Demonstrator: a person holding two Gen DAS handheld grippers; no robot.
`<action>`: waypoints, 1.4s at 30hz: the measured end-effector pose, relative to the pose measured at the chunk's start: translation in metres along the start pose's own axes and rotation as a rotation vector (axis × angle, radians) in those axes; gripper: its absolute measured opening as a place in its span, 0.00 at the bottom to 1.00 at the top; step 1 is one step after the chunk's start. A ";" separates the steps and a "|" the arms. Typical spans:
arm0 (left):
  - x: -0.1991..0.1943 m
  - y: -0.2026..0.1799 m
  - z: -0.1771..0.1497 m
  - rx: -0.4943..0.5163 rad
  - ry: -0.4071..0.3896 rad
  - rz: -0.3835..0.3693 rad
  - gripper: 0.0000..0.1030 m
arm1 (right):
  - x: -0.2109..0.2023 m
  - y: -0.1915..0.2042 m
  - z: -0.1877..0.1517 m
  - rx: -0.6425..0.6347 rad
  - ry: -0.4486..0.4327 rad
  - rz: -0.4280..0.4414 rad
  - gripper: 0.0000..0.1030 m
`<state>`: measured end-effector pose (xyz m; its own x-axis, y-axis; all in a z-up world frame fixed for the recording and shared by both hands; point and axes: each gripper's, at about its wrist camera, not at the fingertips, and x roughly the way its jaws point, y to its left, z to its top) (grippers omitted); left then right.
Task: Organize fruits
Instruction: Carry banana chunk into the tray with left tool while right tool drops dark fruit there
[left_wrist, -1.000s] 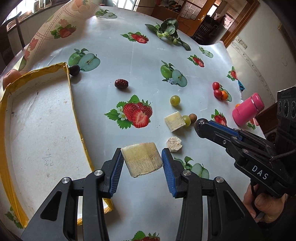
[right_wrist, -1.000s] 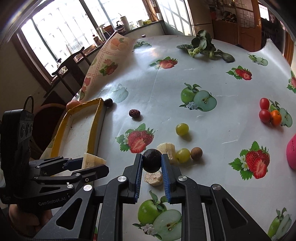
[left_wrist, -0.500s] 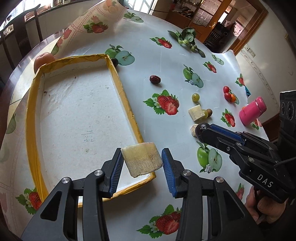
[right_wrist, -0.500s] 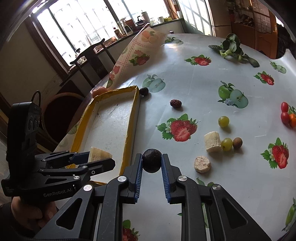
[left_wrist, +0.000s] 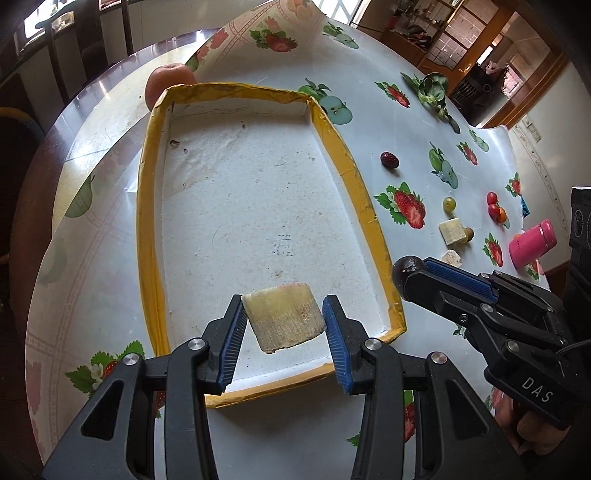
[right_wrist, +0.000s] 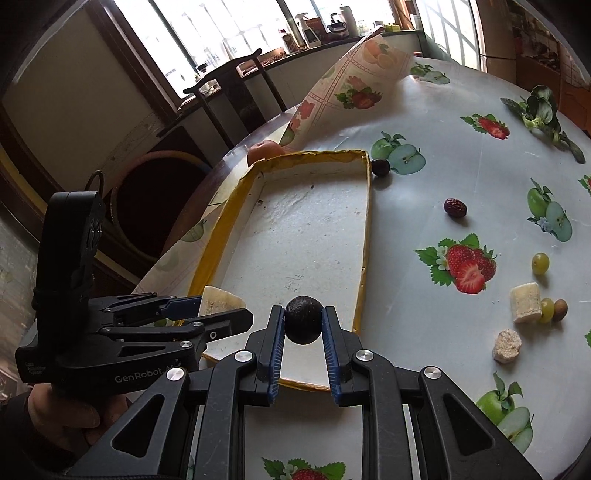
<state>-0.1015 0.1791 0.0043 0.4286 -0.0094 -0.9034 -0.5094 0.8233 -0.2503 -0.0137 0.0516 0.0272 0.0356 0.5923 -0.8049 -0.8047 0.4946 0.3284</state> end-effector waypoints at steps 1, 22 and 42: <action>0.002 0.003 0.000 -0.006 0.003 0.005 0.39 | 0.006 0.001 0.000 0.000 0.010 0.005 0.20; 0.037 0.023 -0.002 -0.027 0.092 0.118 0.44 | 0.089 0.010 -0.005 -0.039 0.183 -0.011 0.24; 0.013 0.013 -0.004 -0.014 0.048 0.163 0.72 | 0.045 0.008 -0.005 -0.029 0.106 -0.022 0.45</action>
<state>-0.1054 0.1876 -0.0119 0.3037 0.0967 -0.9478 -0.5795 0.8084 -0.1032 -0.0213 0.0792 -0.0093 -0.0079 0.5103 -0.8600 -0.8210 0.4876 0.2969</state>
